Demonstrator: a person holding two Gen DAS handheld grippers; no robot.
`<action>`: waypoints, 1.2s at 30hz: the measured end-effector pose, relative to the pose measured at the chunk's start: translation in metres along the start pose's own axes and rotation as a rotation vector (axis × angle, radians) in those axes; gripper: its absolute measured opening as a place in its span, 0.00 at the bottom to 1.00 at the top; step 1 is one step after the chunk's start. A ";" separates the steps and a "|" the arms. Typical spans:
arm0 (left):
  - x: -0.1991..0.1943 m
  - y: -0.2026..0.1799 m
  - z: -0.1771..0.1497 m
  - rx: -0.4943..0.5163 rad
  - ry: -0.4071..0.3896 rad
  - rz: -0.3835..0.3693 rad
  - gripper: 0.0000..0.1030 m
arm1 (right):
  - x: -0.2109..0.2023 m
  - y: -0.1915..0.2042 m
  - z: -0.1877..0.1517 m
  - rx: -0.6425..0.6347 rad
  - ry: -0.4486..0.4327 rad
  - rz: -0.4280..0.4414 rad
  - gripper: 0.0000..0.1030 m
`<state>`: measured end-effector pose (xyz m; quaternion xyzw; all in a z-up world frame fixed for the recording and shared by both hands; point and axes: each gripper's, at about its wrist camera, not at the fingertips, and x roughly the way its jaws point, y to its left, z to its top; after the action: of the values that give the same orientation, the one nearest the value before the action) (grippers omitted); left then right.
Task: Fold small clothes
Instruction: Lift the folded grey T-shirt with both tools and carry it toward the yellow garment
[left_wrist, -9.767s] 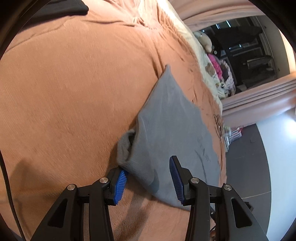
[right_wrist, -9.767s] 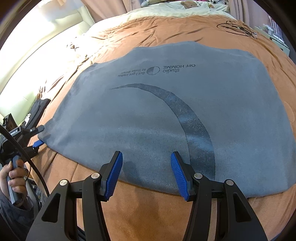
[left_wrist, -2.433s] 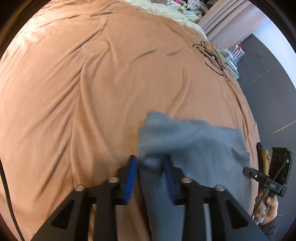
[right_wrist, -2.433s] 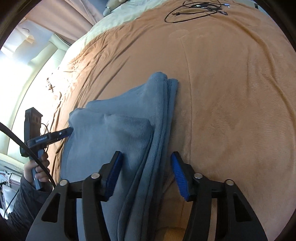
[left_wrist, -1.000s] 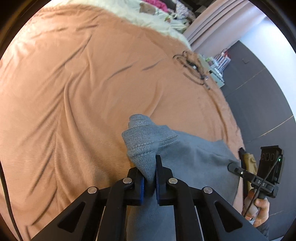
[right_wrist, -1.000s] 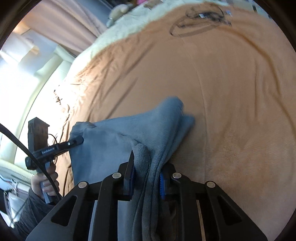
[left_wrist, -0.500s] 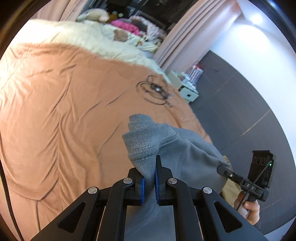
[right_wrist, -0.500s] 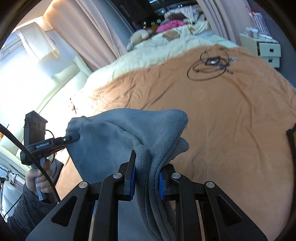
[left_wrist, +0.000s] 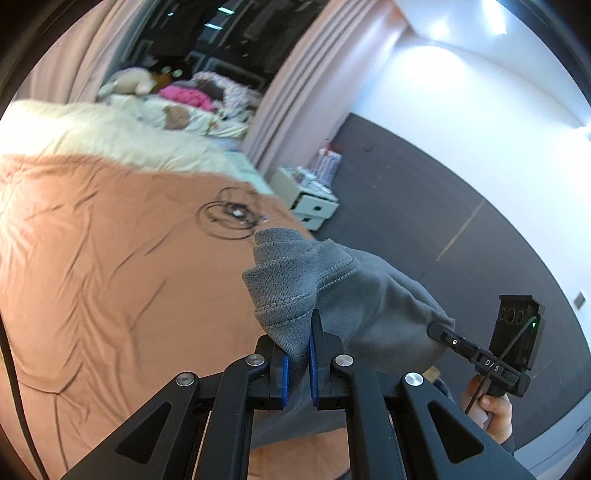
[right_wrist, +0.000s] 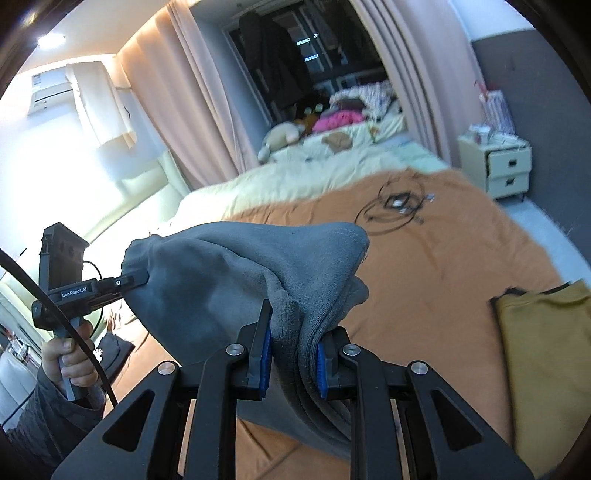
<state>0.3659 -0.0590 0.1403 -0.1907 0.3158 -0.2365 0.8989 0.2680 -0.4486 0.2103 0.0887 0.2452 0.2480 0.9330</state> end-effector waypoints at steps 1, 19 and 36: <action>-0.001 -0.009 0.000 0.006 0.000 -0.009 0.08 | -0.015 0.001 -0.002 -0.005 -0.012 -0.009 0.15; 0.072 -0.213 -0.016 0.177 0.110 -0.244 0.07 | -0.217 -0.017 -0.052 0.007 -0.152 -0.194 0.15; 0.187 -0.338 -0.052 0.302 0.255 -0.431 0.07 | -0.261 -0.018 -0.084 0.119 -0.241 -0.420 0.15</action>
<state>0.3568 -0.4470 0.1796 -0.0860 0.3397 -0.4884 0.7992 0.0359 -0.5931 0.2406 0.1197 0.1597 0.0216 0.9796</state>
